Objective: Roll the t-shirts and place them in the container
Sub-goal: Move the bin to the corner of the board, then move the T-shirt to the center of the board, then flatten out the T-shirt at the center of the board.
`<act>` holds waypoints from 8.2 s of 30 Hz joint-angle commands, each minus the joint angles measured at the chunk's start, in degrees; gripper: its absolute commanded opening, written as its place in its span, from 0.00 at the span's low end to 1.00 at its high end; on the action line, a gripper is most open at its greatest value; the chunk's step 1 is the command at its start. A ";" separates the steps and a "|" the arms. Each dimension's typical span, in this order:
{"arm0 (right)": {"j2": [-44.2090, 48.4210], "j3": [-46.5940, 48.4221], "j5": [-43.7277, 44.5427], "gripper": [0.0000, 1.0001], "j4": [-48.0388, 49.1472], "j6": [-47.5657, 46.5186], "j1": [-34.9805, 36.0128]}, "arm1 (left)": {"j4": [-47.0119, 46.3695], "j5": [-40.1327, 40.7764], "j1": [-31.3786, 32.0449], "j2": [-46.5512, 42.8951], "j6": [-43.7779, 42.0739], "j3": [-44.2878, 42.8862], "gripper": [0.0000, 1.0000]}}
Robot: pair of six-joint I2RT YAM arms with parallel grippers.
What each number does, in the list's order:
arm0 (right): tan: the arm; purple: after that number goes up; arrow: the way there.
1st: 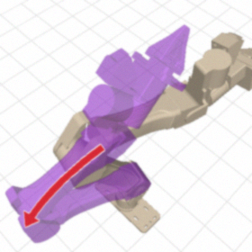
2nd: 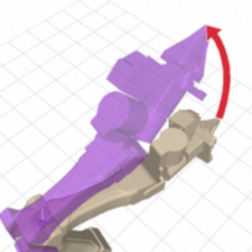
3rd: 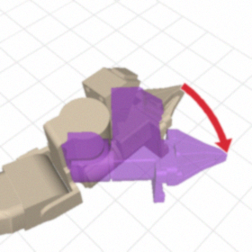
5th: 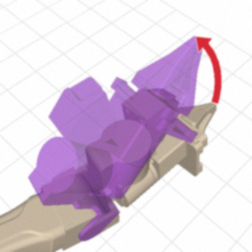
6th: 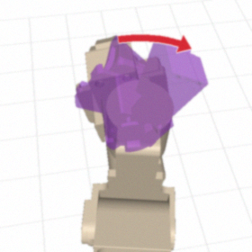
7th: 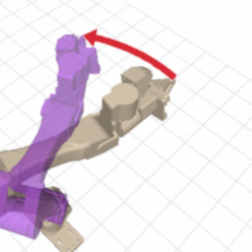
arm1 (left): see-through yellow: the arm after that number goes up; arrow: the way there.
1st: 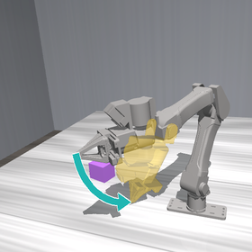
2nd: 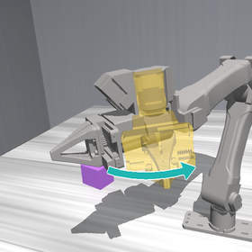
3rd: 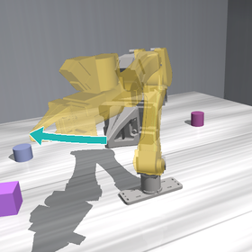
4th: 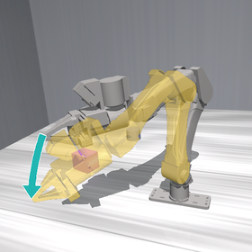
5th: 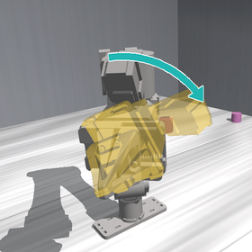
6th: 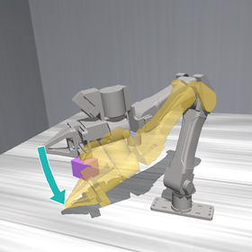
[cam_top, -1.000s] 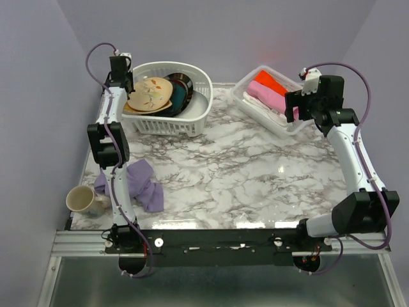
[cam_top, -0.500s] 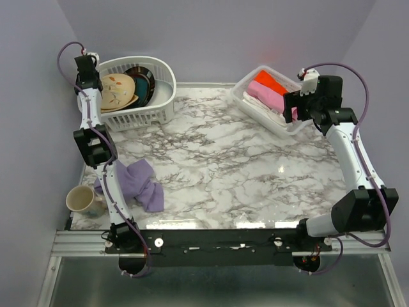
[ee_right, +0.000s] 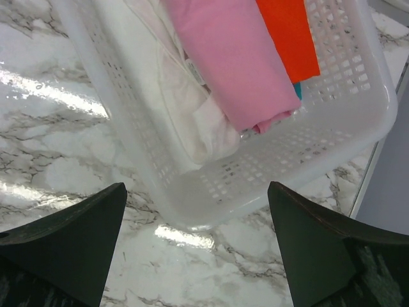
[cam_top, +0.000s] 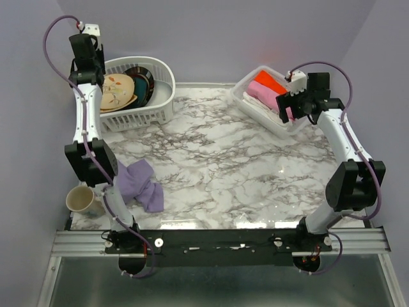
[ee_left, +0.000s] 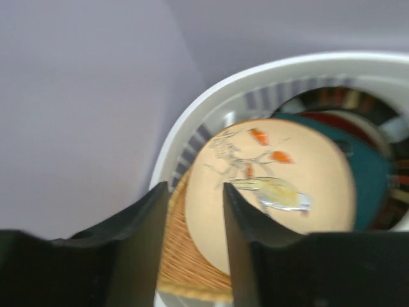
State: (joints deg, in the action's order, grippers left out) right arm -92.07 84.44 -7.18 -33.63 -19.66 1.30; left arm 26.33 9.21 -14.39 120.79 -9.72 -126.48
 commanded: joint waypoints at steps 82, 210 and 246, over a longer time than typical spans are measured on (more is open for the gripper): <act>-27.89 15.22 26.07 0.01 -2.41 16.24 2.66 | -0.57 -8.60 18.87 -20.07 5.23 18.55 0.62; -7.42 -16.16 -23.23 0.79 5.42 -49.68 40.45 | 21.05 -20.90 26.35 -56.19 -1.18 49.66 0.76; 12.62 10.61 -7.07 0.01 2.95 -26.49 42.12 | 11.47 -27.41 25.03 -53.99 -1.98 60.99 0.74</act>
State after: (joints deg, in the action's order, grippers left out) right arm -81.21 82.13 -18.70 -31.55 -52.38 43.29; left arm 41.15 -16.67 10.26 67.37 -11.77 -66.13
